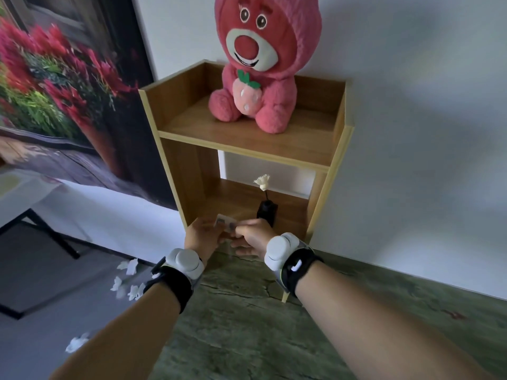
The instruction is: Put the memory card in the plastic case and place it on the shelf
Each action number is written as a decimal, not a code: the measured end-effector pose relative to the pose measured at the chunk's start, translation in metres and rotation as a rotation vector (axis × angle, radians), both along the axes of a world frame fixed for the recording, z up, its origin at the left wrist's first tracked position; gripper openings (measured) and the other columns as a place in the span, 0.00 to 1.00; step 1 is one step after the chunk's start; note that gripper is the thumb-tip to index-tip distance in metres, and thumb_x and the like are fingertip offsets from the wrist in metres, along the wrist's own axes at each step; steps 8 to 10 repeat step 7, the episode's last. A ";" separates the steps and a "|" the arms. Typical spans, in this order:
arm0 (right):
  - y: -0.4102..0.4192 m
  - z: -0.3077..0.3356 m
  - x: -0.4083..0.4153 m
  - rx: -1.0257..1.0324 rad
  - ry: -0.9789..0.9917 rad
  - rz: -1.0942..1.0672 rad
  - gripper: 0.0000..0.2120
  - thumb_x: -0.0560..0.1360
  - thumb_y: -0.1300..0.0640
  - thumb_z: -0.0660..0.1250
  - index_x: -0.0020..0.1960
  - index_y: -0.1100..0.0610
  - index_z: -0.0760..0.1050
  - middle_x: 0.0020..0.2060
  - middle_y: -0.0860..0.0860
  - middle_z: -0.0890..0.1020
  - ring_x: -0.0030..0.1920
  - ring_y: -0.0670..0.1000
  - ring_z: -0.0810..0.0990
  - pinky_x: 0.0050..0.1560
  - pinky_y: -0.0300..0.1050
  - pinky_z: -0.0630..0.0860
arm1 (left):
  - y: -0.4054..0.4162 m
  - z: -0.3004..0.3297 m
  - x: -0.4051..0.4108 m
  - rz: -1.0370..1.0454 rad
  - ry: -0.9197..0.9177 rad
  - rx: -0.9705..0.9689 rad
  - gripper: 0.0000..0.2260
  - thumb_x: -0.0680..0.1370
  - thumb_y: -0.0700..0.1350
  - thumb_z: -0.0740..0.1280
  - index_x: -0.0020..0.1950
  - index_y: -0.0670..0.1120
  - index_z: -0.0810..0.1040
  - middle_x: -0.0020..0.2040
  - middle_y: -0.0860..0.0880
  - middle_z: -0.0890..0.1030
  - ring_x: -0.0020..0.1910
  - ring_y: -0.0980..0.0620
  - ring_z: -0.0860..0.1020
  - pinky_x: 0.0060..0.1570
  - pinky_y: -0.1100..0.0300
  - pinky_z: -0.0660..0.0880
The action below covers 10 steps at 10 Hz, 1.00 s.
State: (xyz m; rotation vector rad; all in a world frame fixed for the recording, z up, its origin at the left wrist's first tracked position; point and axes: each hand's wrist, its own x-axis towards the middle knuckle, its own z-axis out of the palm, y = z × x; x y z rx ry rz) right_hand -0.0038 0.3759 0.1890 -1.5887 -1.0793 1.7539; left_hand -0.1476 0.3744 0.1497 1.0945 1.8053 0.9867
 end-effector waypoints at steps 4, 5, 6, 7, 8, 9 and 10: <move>-0.005 0.009 0.004 0.027 -0.120 0.072 0.15 0.79 0.64 0.62 0.65 0.64 0.74 0.46 0.58 0.79 0.38 0.53 0.80 0.40 0.48 0.79 | -0.002 0.002 0.003 -0.015 0.266 -0.032 0.18 0.77 0.53 0.67 0.62 0.48 0.68 0.53 0.47 0.81 0.45 0.43 0.82 0.47 0.46 0.82; -0.020 0.015 0.015 0.100 -0.147 0.045 0.09 0.78 0.65 0.63 0.57 0.58 0.76 0.48 0.58 0.81 0.39 0.55 0.81 0.41 0.50 0.80 | -0.011 0.012 0.010 -0.057 0.315 -0.017 0.18 0.77 0.53 0.66 0.63 0.46 0.70 0.53 0.48 0.80 0.45 0.45 0.80 0.47 0.49 0.81; -0.038 0.030 0.030 0.127 -0.176 0.041 0.09 0.77 0.64 0.63 0.56 0.58 0.77 0.48 0.58 0.80 0.35 0.52 0.80 0.39 0.48 0.79 | -0.028 0.027 0.024 -0.095 0.360 0.031 0.19 0.76 0.59 0.66 0.61 0.48 0.72 0.53 0.49 0.80 0.42 0.48 0.78 0.41 0.56 0.78; -0.054 0.042 0.043 0.159 -0.196 0.063 0.12 0.78 0.64 0.63 0.60 0.59 0.74 0.47 0.57 0.79 0.34 0.50 0.79 0.38 0.45 0.78 | -0.042 0.037 0.038 -0.137 0.369 0.027 0.18 0.77 0.60 0.65 0.59 0.49 0.73 0.51 0.49 0.80 0.38 0.53 0.78 0.34 0.60 0.74; -0.054 0.042 0.043 0.159 -0.196 0.063 0.12 0.78 0.64 0.63 0.60 0.59 0.74 0.47 0.57 0.79 0.34 0.50 0.79 0.38 0.45 0.78 | -0.042 0.037 0.038 -0.137 0.369 0.027 0.18 0.77 0.60 0.65 0.59 0.49 0.73 0.51 0.49 0.80 0.38 0.53 0.78 0.34 0.60 0.74; -0.054 0.042 0.043 0.159 -0.196 0.063 0.12 0.78 0.64 0.63 0.60 0.59 0.74 0.47 0.57 0.79 0.34 0.50 0.79 0.38 0.45 0.78 | -0.042 0.037 0.038 -0.137 0.369 0.027 0.18 0.77 0.60 0.65 0.59 0.49 0.73 0.51 0.49 0.80 0.38 0.53 0.78 0.34 0.60 0.74; -0.054 0.042 0.043 0.159 -0.196 0.063 0.12 0.78 0.64 0.63 0.60 0.59 0.74 0.47 0.57 0.79 0.34 0.50 0.79 0.38 0.45 0.78 | -0.042 0.037 0.038 -0.137 0.369 0.027 0.18 0.77 0.60 0.65 0.59 0.49 0.73 0.51 0.49 0.80 0.38 0.53 0.78 0.34 0.60 0.74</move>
